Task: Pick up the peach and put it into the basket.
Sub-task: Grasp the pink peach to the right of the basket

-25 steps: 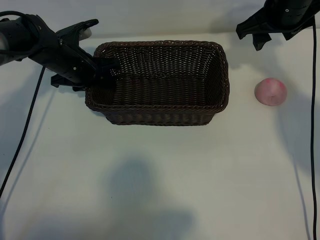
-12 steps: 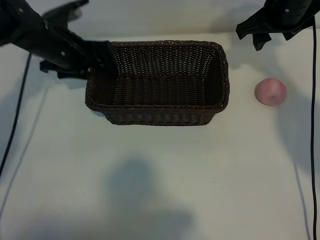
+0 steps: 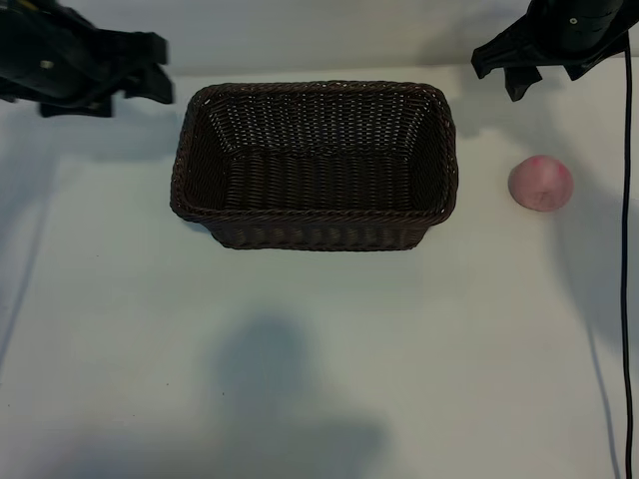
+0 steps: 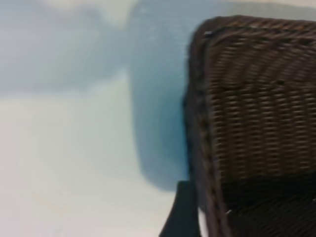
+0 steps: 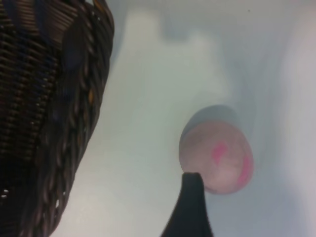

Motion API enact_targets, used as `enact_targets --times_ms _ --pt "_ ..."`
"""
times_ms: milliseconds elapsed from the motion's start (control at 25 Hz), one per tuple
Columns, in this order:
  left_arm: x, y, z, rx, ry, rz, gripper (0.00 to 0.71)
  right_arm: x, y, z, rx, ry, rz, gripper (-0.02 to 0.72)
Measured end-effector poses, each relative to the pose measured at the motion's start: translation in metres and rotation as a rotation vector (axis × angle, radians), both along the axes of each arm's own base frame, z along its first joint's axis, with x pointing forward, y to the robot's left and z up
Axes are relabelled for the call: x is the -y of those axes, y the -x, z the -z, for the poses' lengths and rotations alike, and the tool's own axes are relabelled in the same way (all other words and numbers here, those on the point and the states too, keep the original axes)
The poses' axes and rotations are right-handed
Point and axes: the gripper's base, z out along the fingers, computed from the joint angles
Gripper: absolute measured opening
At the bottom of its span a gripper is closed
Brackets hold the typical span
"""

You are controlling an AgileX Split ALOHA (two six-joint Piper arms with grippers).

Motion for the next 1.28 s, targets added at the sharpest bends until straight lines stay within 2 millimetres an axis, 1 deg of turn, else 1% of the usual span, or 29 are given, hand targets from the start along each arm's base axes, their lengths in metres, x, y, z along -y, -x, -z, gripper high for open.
enact_targets --times_ms 200,320,600,840,1120,1280 --pt "-0.020 0.012 -0.008 -0.061 -0.051 -0.009 0.601 0.000 0.000 0.000 0.000 0.000 0.000 0.589" --pt "-0.025 0.017 -0.011 -0.076 -0.082 -0.008 0.599 0.000 0.000 0.000 0.000 -0.001 0.000 0.589" --pt "-0.027 0.019 -0.011 -0.096 -0.100 -0.019 0.599 -0.001 0.000 0.000 -0.007 -0.018 0.003 0.589" --pt "-0.027 0.018 -0.009 -0.089 -0.080 -0.044 0.599 -0.003 0.001 0.000 -0.015 -0.040 0.006 0.589" --pt "-0.021 0.016 0.006 -0.054 0.041 -0.103 0.597 -0.004 0.001 0.000 -0.015 -0.050 0.006 0.589" --pt "-0.018 0.011 0.013 -0.063 0.068 -0.114 0.597 -0.004 0.001 0.000 -0.015 -0.050 0.006 0.589"
